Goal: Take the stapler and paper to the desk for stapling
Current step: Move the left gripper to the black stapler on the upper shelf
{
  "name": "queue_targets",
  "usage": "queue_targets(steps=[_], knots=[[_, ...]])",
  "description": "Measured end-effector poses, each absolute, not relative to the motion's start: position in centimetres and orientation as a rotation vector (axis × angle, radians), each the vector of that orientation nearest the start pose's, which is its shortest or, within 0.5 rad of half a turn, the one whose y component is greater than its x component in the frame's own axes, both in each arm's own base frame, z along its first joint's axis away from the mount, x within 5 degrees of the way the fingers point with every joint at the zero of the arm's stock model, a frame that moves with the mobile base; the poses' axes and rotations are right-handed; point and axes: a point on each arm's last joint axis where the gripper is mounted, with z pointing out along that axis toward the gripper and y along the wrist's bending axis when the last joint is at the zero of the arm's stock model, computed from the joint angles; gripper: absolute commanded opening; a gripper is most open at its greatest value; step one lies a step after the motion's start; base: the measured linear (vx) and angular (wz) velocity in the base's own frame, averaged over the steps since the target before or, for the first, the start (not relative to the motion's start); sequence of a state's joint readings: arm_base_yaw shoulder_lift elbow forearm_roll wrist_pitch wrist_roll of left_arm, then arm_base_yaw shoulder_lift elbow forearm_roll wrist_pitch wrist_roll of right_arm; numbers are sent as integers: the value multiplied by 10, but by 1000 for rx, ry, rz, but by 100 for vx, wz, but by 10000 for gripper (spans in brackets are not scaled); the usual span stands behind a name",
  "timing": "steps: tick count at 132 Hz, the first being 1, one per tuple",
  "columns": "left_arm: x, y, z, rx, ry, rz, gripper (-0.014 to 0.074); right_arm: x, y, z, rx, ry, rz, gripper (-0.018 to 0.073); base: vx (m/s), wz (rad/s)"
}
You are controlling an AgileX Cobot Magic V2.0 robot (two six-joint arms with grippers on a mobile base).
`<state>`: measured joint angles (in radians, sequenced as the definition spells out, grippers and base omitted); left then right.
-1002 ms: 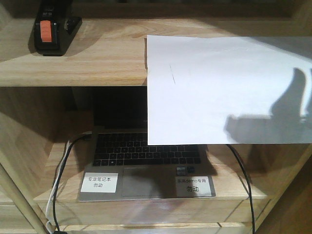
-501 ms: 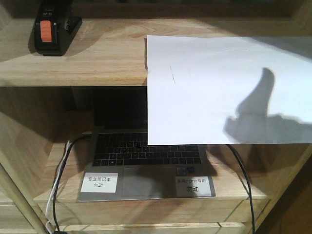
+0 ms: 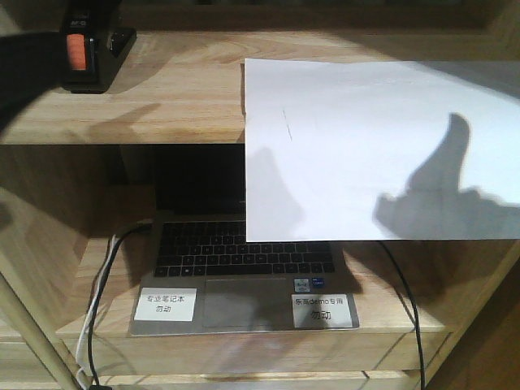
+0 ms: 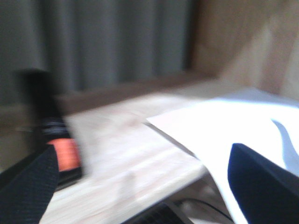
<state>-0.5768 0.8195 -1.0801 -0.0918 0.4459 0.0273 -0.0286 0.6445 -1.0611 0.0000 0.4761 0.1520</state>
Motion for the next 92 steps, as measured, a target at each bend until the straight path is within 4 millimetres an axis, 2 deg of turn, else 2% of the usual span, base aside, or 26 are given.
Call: queue_targets(steps=[20,75,92], knots=[[135,-93,449,475,1646,-510,690,97,-3,466,139,1538,98,468,0,0],[135,-93,446,473,1706,-512,680,97,-3,466,139,1538,98,435,0,0],[143,-93,460,408,1729,-488,680,97,-3,466,139,1538,98,435,0,0]])
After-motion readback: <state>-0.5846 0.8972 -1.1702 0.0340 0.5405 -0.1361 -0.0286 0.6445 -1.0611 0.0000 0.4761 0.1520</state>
